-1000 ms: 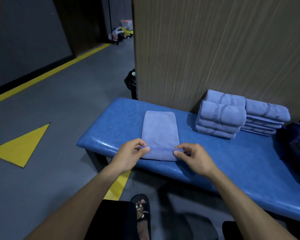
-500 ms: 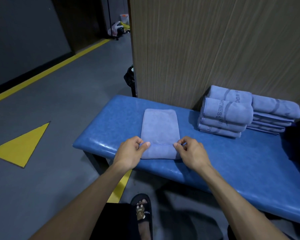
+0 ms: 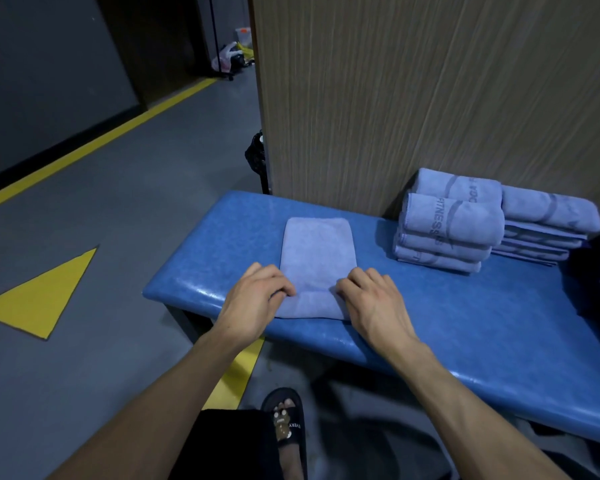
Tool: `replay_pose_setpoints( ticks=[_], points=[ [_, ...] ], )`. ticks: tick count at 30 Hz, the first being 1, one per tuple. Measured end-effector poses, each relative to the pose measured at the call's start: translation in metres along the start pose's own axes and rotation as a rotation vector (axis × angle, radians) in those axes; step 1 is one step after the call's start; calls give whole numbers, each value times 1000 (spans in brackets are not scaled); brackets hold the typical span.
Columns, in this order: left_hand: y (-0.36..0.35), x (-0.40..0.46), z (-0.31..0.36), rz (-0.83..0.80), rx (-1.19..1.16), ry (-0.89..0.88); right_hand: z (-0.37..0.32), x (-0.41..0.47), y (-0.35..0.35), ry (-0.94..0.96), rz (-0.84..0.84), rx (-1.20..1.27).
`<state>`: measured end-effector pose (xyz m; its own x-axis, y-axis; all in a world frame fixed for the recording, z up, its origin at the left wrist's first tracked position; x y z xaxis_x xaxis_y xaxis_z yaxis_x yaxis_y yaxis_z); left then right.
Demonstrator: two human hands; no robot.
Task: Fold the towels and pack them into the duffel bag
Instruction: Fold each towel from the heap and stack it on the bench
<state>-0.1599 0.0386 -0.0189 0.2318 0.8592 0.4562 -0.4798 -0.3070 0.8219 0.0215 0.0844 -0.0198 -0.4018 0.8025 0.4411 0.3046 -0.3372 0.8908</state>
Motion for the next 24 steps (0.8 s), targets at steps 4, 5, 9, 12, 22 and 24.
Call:
replay_pose_setpoints(
  ticks=[4,5,9,12,22,24],
  points=[
    [3,-6,4,-39,70,-90,0,-3,1,49,-67,22],
    [3,-9,5,-57,65,-104,1,-3,2,51,-100,42],
    [-2,-20,9,-197,50,-115,9,-12,-1,63,-285,99],
    [-6,-22,10,-226,77,-130,14,-17,-2,52,-331,92],
    [-7,-17,10,-184,-73,-38,22,-9,5,-31,-341,230],
    [-8,-19,9,-185,-178,8,26,-10,7,-54,-401,317]
  ],
)
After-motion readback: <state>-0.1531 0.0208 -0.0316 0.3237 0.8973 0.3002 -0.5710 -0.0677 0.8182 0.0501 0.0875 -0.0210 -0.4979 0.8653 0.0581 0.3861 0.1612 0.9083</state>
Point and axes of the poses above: each hand's wrist, its own x-axis towards the middle knuckle, its own y-axis out of the back of the hand, z = x × y, the point moved 9 cm from there along x, towards the middle knuckle, and after that the axes turned 14 degrees about -y, right-handed, at the moved point
